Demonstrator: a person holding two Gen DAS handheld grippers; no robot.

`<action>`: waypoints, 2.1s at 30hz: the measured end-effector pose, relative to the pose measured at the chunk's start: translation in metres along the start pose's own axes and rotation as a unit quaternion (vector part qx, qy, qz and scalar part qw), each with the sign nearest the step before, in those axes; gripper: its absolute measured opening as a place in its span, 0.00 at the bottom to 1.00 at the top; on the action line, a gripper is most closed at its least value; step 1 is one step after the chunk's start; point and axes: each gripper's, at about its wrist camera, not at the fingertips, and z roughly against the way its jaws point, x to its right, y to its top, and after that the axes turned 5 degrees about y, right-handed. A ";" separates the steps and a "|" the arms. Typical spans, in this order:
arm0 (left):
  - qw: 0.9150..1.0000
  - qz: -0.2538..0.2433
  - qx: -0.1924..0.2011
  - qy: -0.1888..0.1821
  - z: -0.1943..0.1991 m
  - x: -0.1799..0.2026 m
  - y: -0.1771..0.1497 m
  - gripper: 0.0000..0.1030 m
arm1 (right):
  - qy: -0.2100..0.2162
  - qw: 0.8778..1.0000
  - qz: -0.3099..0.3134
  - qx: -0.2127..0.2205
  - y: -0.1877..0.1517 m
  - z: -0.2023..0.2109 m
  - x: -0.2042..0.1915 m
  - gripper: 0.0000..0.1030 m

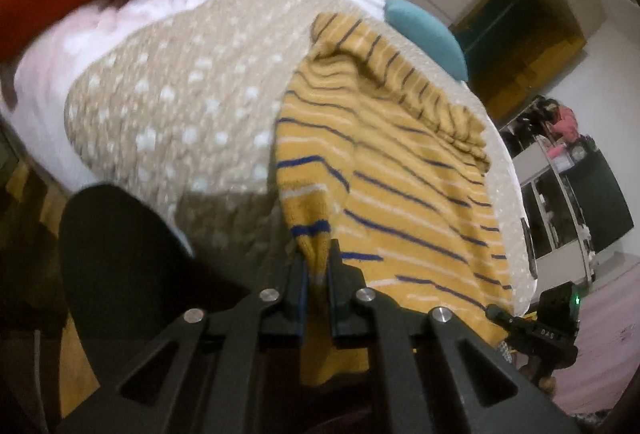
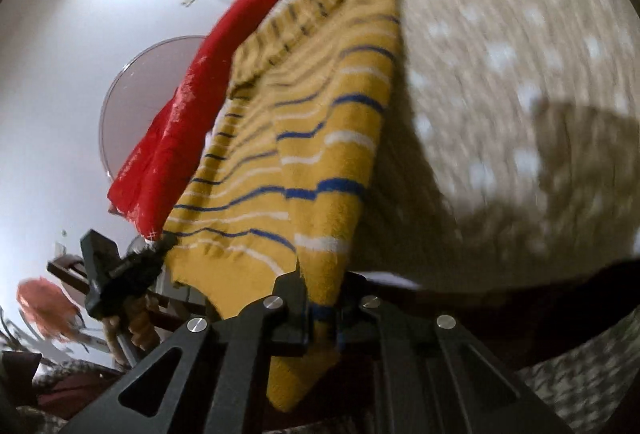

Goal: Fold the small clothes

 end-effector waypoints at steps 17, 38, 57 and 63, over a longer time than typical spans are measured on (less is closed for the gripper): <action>0.997 -0.052 0.045 0.033 0.020 -0.007 0.008 0.40 | -0.156 0.981 0.097 0.067 0.043 0.044 -0.028 0.21; 0.994 -0.063 0.056 0.065 -0.012 -0.003 0.025 0.61 | -0.329 0.930 0.106 0.124 0.301 -0.067 -0.018 0.05; 1.000 0.005 -0.016 -0.005 -0.050 -0.033 -0.008 0.66 | -0.066 0.996 0.051 0.007 0.078 0.010 0.009 0.37; 0.996 0.017 -0.055 -0.063 -0.073 -0.026 -0.028 0.66 | -0.032 0.999 0.012 -0.032 0.035 -0.013 0.021 0.49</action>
